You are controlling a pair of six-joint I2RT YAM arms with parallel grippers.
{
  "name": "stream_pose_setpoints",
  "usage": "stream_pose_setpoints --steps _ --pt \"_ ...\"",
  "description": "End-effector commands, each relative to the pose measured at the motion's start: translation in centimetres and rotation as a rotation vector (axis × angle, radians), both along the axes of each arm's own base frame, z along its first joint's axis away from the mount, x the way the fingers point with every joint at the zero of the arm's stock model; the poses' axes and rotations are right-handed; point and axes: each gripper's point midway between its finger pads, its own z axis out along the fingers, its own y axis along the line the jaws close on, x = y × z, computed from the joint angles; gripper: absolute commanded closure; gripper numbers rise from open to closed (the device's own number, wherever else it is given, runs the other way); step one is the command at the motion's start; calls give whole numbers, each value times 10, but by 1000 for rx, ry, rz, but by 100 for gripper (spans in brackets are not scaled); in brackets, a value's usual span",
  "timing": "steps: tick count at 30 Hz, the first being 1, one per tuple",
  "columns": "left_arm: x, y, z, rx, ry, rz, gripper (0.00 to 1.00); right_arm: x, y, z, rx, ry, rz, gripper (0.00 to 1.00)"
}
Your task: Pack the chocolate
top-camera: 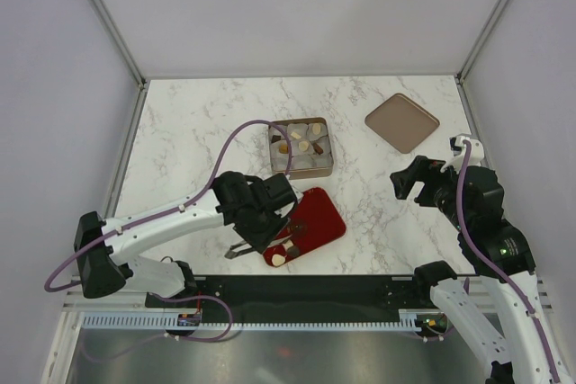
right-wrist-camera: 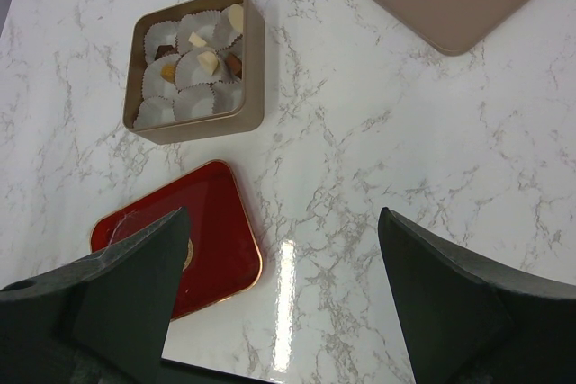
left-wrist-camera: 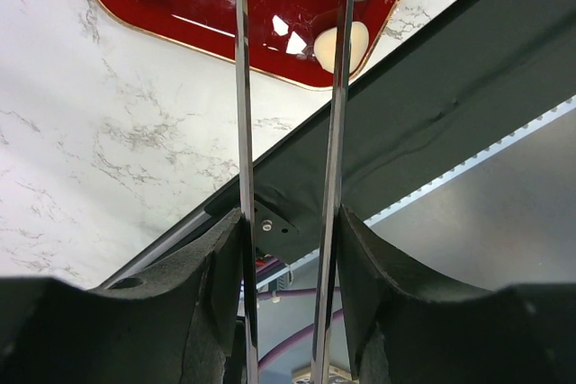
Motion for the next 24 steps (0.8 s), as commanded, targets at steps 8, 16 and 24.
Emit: stream_pose_setpoints --steps 8,16,24 --pt "-3 -10 29 -86 -6 -33 50 -1 1 20 22 -54 0 6" --pt "-5 -6 25 -47 12 -41 50 -1 0 22 18 -58 -3 6" --pt "-3 -4 19 -8 17 -44 50 -1 0 22 18 -61 -3 6"
